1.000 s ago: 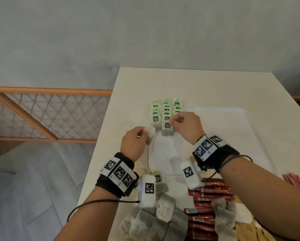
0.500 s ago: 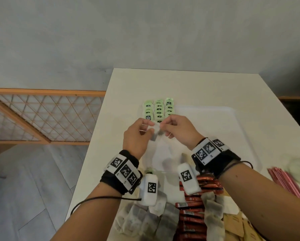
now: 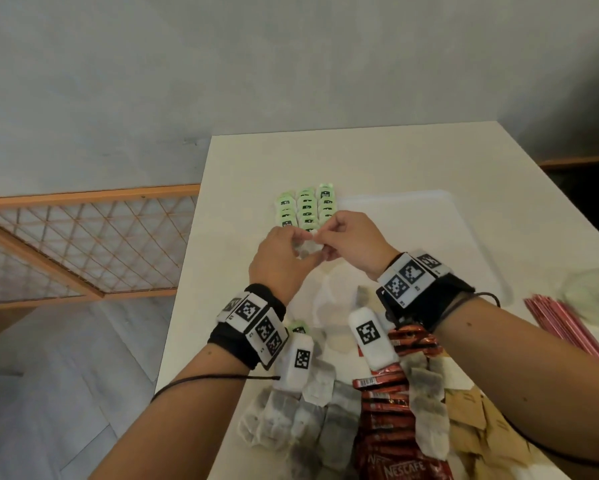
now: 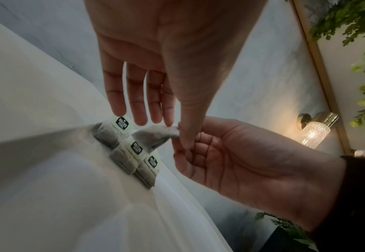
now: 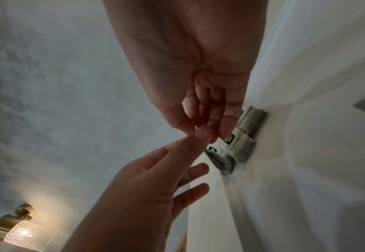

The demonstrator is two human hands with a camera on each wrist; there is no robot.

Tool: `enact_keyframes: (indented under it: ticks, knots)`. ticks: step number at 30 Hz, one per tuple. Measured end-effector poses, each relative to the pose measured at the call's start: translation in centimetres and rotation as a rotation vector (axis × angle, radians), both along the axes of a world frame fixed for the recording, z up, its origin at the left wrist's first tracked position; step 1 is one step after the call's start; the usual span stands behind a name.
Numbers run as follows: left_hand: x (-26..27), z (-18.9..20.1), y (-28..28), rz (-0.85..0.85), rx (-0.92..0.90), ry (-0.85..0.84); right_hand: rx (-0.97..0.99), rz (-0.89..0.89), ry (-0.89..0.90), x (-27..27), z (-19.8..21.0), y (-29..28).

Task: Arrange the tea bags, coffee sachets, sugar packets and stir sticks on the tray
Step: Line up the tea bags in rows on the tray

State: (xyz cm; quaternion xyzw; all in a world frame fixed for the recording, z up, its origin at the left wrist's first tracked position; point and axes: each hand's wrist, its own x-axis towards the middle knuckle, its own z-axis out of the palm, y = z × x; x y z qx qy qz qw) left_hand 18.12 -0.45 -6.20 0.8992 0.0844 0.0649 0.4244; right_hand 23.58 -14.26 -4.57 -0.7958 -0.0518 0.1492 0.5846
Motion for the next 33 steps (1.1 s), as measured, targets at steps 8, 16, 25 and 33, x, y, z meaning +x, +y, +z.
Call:
enact_keyframes:
  ticks: [8, 16, 25, 33]
  knots:
    - [1.4, -0.4, 0.8, 0.030, -0.033, 0.036, 0.042, 0.054, 0.101, 0.5, -1.1, 1.0]
    - [1.3, -0.9, 2.2, -0.017, 0.051, 0.027, 0.053, 0.101, 0.183, 0.8, -0.7, 1.0]
    - [3.7, -2.9, 5.8, 0.012, 0.158, 0.181, -0.107, -0.046, 0.128, 3.2, -2.5, -2.9]
    - [5.9, -1.6, 5.3, 0.061, 0.119, 0.100, -0.311, -0.081, 0.047, 4.3, -3.6, -3.1]
